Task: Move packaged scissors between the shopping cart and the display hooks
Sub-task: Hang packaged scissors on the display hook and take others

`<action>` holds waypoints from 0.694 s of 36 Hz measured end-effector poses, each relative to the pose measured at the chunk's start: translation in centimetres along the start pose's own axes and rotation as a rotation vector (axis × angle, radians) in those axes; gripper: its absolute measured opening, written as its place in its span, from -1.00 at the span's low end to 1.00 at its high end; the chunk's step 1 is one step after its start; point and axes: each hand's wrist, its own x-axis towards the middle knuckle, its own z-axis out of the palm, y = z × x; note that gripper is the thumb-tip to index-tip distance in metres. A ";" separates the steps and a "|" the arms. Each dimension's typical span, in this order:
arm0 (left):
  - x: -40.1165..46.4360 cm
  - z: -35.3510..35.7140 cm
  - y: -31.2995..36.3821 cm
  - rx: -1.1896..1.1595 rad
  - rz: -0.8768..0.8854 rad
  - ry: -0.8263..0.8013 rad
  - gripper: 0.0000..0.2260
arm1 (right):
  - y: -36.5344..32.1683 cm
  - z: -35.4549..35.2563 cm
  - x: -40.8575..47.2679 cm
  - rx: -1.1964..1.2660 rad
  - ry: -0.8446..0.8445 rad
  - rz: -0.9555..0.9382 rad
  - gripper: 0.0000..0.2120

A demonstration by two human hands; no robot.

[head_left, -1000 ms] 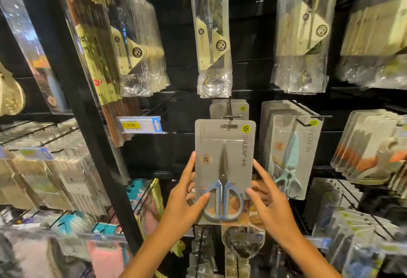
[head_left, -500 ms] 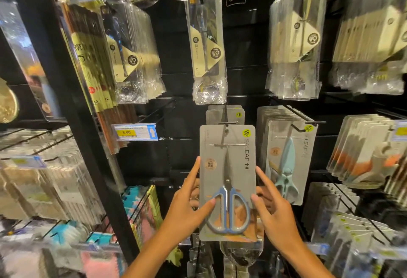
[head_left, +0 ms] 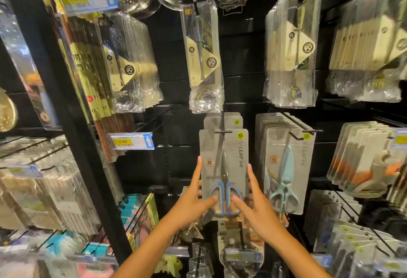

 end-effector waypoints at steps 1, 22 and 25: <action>0.5 0.0 0.0 -0.003 0.002 -0.004 -0.03 | 0.3 0.2 0.5 0.001 0.001 -0.005 -0.14; 7.4 -0.1 -1.7 0.129 -0.069 0.069 -0.10 | 2.9 1.1 7.3 -0.085 0.039 0.164 -0.08; 6.4 0.0 -2.8 0.198 -0.101 0.070 -0.14 | 4.3 2.0 5.9 -0.110 0.078 0.144 -0.11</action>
